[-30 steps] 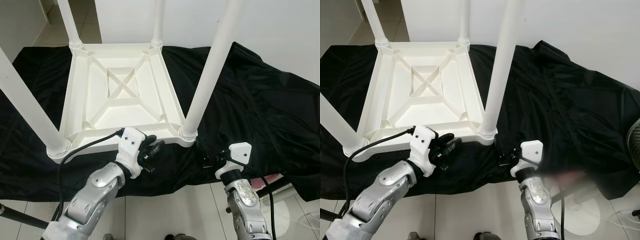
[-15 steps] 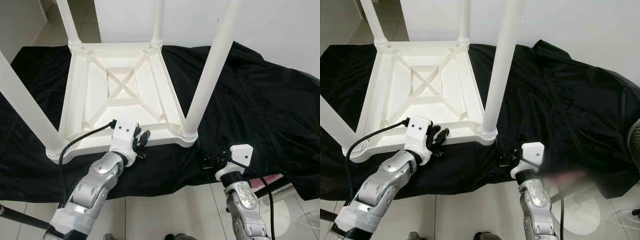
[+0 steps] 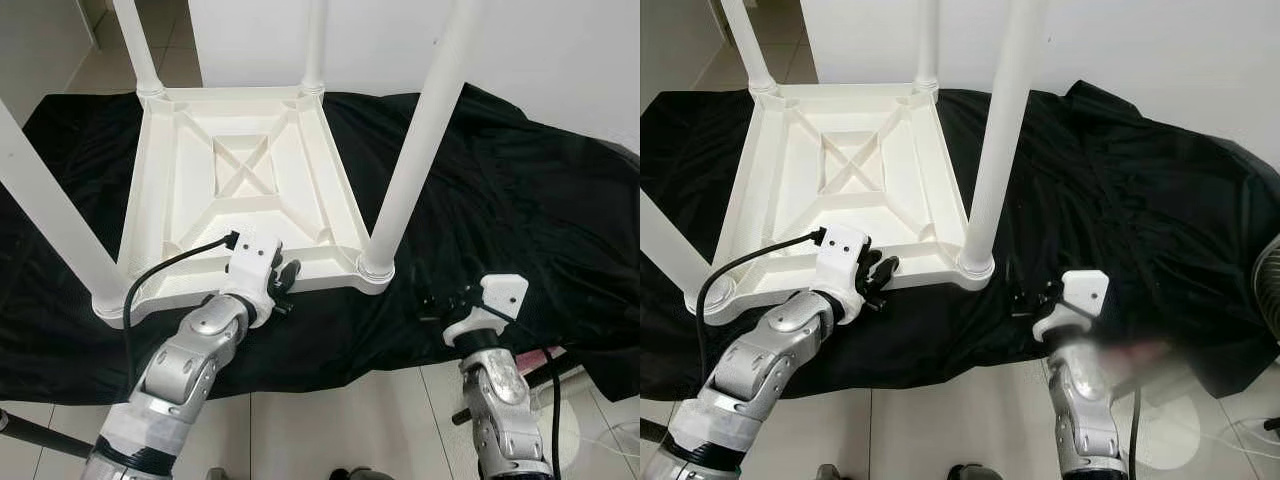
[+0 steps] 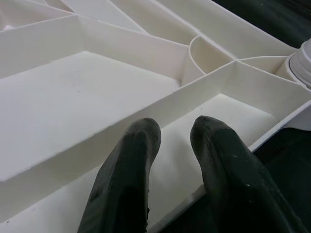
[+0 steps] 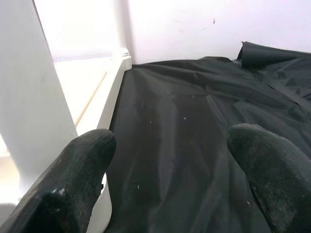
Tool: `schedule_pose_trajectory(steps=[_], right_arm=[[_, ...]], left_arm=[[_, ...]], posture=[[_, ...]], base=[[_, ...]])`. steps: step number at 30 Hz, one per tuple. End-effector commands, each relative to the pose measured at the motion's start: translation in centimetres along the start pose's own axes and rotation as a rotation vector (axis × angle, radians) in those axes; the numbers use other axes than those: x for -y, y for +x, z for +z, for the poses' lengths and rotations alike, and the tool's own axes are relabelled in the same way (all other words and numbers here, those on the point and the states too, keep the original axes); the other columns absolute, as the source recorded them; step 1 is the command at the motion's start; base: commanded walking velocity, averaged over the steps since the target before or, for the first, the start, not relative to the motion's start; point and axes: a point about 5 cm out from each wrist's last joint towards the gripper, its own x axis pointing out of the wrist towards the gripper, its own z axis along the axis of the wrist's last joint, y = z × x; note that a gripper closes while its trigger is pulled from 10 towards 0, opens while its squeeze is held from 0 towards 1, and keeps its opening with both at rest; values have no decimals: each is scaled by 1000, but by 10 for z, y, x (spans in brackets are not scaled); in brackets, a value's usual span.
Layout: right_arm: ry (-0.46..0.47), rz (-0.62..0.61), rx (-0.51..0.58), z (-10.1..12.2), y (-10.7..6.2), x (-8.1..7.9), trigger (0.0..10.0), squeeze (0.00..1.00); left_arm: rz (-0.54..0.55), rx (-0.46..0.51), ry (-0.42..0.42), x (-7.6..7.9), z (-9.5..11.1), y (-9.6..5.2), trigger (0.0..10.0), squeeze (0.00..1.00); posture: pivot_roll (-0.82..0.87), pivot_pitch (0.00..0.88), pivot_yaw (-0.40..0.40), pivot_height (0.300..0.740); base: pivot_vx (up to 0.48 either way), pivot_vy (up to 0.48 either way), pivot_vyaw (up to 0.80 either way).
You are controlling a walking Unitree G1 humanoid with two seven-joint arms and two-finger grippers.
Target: Building children table
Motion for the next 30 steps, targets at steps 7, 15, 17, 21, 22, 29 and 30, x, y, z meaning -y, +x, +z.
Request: schedule_pose_trajectory(steps=[7, 15, 17, 21, 22, 29, 30], right_arm=[[0, -90, -44, -7, 9, 4, 10000, 0], [4, -55, -105, -10, 38, -7, 10000, 0], [-4, -39, -109, -9, 48, -11, 10000, 0], [4, -20, -108, -6, 63, -16, 10000, 0], [6, 3, -105, -4, 70, -21, 10000, 0], [10, 192, -137, -2, 95, -55, 10000, 0], [10, 192, -137, -2, 95, -55, 10000, 0]], left_arm=[[80, -213, 72, -19, -35, -12, 10000, 0], [96, -267, 96, -26, -45, -24, 10000, 0], [107, -282, 99, -30, -48, -28, 10000, 0], [127, -307, 82, -36, -53, -34, 10000, 0], [136, -321, 82, -39, -56, -37, 10000, 0], [184, -408, 82, -57, -71, -56, 10000, 0], [184, -408, 82, -57, -71, -56, 10000, 0]], posture=[[-22, 137, -22, 740], [-6, 141, -25, 740], [2, 139, -27, 740], [10, 139, -32, 740], [16, 140, -36, 740], [41, 133, -50, 740], [41, 133, -50, 740]], base=[[0, 0, 0], [0, 0, 0], [0, 0, 0], [0, 0, 0], [0, 0, 0], [0, 0, 0], [0, 0, 0]])
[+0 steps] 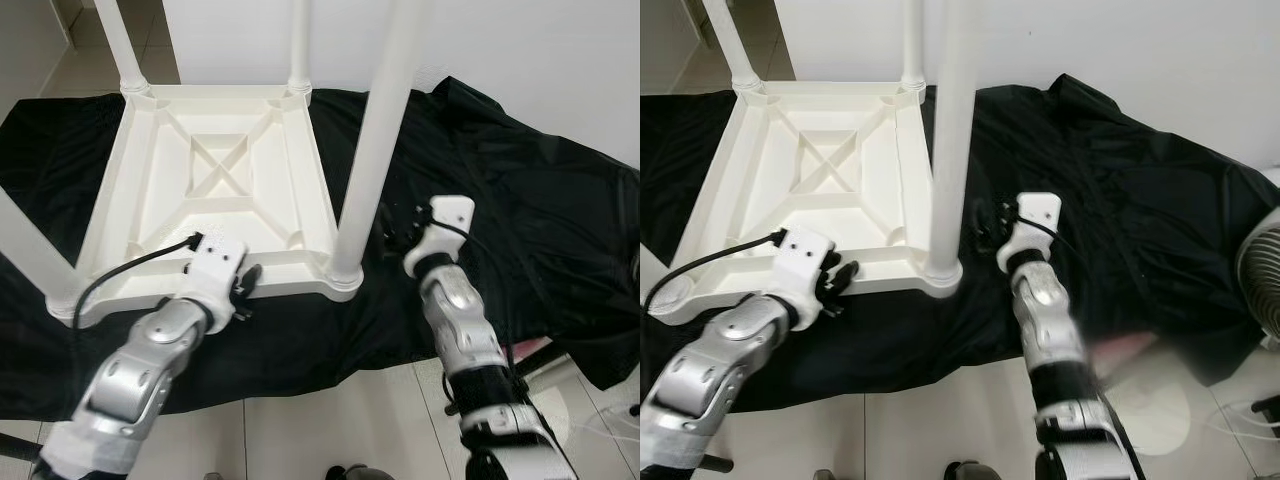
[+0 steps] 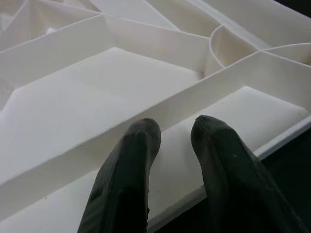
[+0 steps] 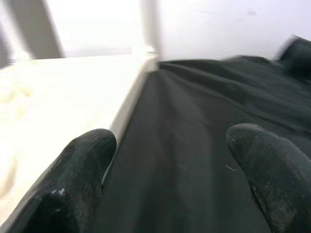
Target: Building children table
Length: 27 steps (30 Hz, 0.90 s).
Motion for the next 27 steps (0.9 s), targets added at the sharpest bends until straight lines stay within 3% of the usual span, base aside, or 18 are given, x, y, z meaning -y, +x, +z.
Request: schedule_pose_trajectory(steps=[1, 8, 14, 20, 27], right_arm=[[-1, 47, -62, -12, 0, -7, 10000, 0], [-29, 80, -76, -15, 4, -15, 10000, 0], [-40, 58, -90, -19, 1, -7, 10000, 0], [-56, 27, -108, -25, -4, 7, 10000, 0], [-59, 12, -109, -26, -5, 9, 10000, 0]], left_arm=[[57, -329, -33, -10, -62, -11, 10000, 0], [-62, -349, -28, 0, -60, -20, 10000, 0], [-175, -357, -2, 11, -58, -24, 10000, 0], [-413, -424, -5, 32, -59, -41, 10000, 0], [-510, -452, 11, 37, -56, -53, 10000, 0]], posture=[[41, 133, -50, 740], [57, 131, -54, 740], [54, 131, -48, 740], [42, 131, -31, 740], [40, 132, -24, 740]], base=[[0, 0, 0], [0, 0, 0], [0, 0, 0], [0, 0, 0], [0, 0, 0]])
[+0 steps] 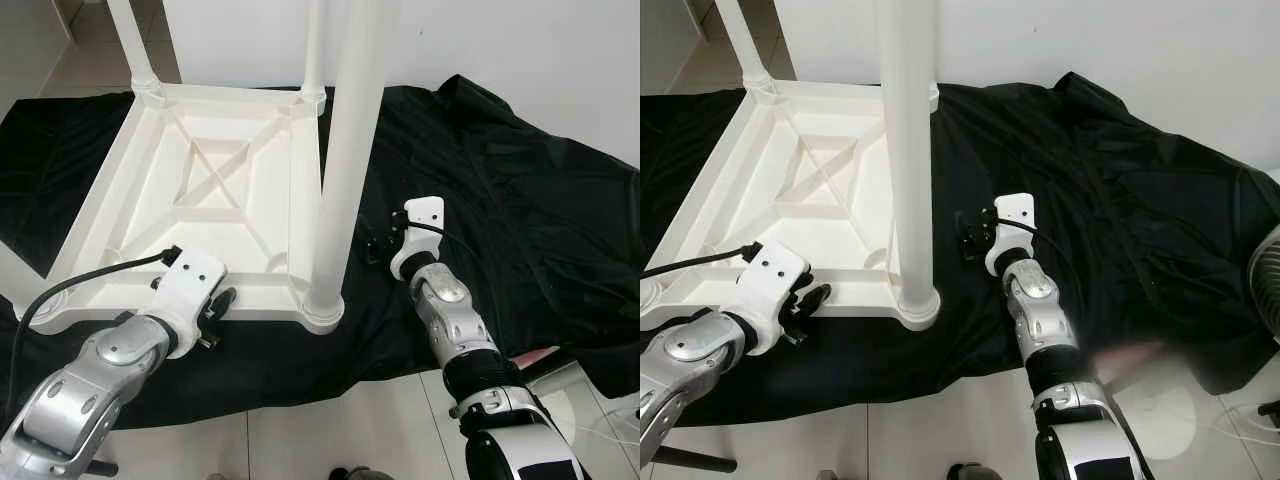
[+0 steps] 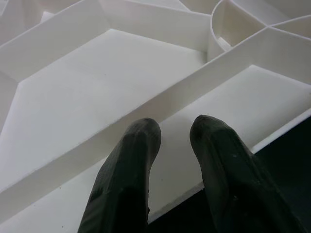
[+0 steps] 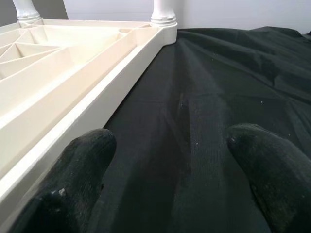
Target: Building children table
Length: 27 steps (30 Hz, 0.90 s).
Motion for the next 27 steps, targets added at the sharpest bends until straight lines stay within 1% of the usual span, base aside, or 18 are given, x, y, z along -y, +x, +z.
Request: schedule_pose_trajectory(steps=[1, 6, 9, 11, 15, 16, 17, 21, 22, 24, 27], right_arm=[[-7, -8, -20, -7, -3, 1, 10000, 0], [3, -16, -27, -8, 0, 1, 10000, 0], [21, -22, -37, -10, 1, 1, 10000, 0], [59, -32, -68, -13, 6, 0, 10000, 0], [70, -26, -83, -15, 8, -2, 10000, 0], [78, 7, -113, -19, 12, -10, 10000, 0], [78, 7, -113, -19, 12, -10, 10000, 0], [71, 81, -154, -23, 21, -25, 10000, 0], [71, 81, -154, -23, 21, -25, 10000, 0], [73, 115, -164, -22, 24, -31, 10000, 0], [80, 143, -178, -21, 28, -35, 10000, 0]], left_arm=[[-411, -271, -104, 38, -49, -3, 10000, 0], [-370, -283, -90, 28, -48, -4, 10000, 0], [-373, -285, -90, 27, -47, -5, 10000, 0], [-377, -286, -87, 28, -46, -6, 10000, 0], [-378, -287, -88, 29, -44, -6, 10000, 0], [-378, -286, -89, 30, -43, -6, 10000, 0], [-378, -286, -89, 30, -43, -6, 10000, 0], [-389, -275, -87, 34, -40, -4, 10000, 0], [-389, -275, -87, 34, -40, -4, 10000, 0], [-391, -270, -83, 35, -39, -3, 10000, 0], [-389, -264, -83, 36, -38, -2, 10000, 0]], posture=[[41, 132, -22, 740], [48, 130, -23, 740], [49, 129, -23, 740], [52, 125, -25, 740], [53, 124, -25, 740], [53, 122, -25, 740], [53, 122, -25, 740], [57, 120, -24, 740], [57, 120, -24, 740], [61, 114, -32, 740], [64, 110, -35, 740]], base=[[0, 0, 0], [0, 0, 0], [0, 0, 0], [0, 0, 0], [0, 0, 0], [0, 0, 0], [0, 0, 0], [0, 0, 0], [0, 0, 0], [0, 0, 0], [0, 0, 0]])
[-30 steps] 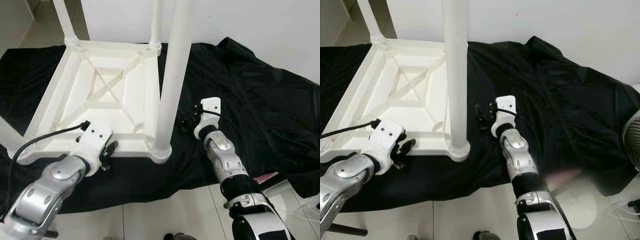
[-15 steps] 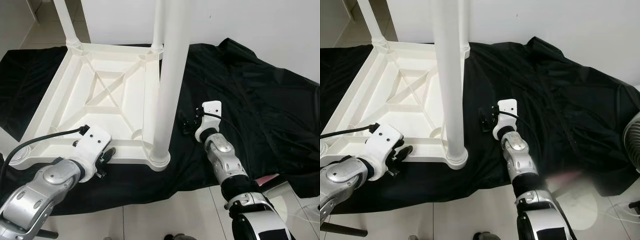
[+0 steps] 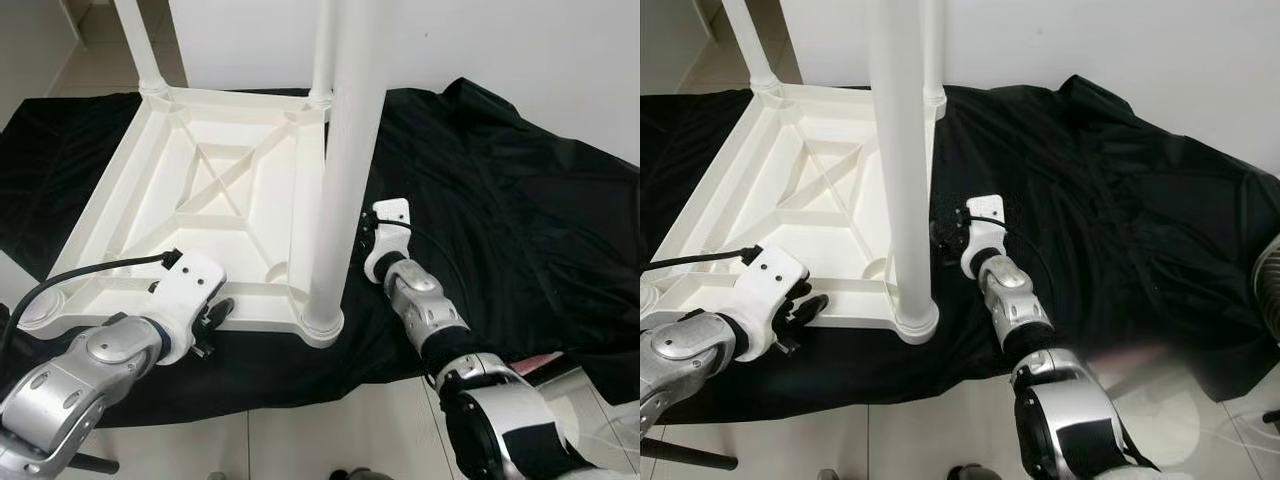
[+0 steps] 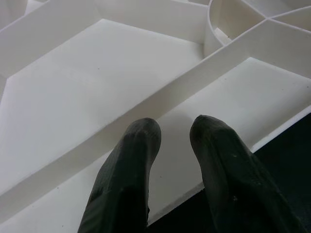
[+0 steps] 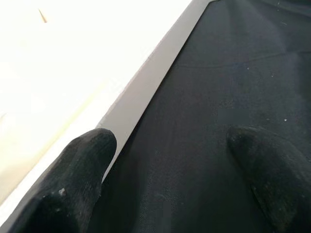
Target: Building children table
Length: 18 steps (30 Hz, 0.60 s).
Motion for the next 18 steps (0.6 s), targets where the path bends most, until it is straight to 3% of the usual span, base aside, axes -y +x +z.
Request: schedule_pose_trajectory(steps=[1, 10, 18], right_arm=[[3, 33, -14, -1, 3, -6, 10000, 0], [-75, 168, -46, 9, 16, -26, 10000, 0], [-143, 203, -50, 15, 22, -39, 10000, 0]], left_arm=[[-324, -203, -89, 36, -38, 7, 10000, 0], [-314, -185, -96, 36, -34, 11, 10000, 0], [-326, -183, -98, 40, -33, 14, 10000, 0]], posture=[[64, 110, -35, 740], [74, 89, -50, 740], [67, 86, -49, 740]], base=[[0, 0, 0], [0, 0, 0], [0, 0, 0]])
